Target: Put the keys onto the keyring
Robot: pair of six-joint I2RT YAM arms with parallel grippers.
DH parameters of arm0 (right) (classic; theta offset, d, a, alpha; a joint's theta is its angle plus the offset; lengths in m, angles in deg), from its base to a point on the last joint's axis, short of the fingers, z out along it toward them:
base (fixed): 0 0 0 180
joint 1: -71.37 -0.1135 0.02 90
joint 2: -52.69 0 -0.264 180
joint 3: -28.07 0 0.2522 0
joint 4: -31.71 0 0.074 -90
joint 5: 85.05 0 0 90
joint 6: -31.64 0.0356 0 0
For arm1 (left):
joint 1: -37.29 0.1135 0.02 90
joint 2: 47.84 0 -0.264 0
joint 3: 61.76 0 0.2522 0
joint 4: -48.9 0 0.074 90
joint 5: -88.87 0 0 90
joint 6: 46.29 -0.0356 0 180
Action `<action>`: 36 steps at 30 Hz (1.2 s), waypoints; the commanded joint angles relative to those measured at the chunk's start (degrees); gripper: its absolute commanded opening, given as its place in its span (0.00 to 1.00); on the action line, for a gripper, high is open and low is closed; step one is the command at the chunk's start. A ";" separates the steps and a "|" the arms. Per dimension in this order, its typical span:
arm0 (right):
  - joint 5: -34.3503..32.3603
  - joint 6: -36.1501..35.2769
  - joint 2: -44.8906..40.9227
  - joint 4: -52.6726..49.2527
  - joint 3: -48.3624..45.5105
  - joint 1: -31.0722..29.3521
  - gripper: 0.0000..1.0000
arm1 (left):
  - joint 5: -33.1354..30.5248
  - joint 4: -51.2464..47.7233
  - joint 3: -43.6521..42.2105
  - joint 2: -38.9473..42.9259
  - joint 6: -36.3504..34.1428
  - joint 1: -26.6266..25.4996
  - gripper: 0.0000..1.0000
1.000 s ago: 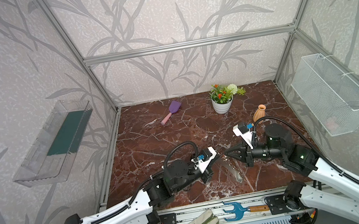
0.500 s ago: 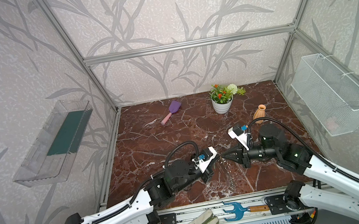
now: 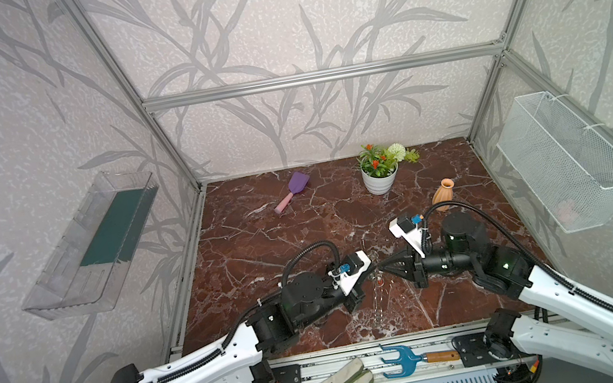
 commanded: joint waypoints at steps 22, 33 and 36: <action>-2.89 0.16 -1.54 1.25 1.70 -0.24 0.00 | 5.03 1.47 0.96 0.48 -0.37 -0.06 0.00; -3.85 0.00 -0.42 0.75 1.63 -0.29 0.00 | 4.60 2.34 0.61 0.92 -0.39 0.01 0.00; -3.73 -0.08 0.02 0.79 1.60 -0.25 0.00 | 4.25 2.48 0.61 1.12 -0.39 0.06 0.00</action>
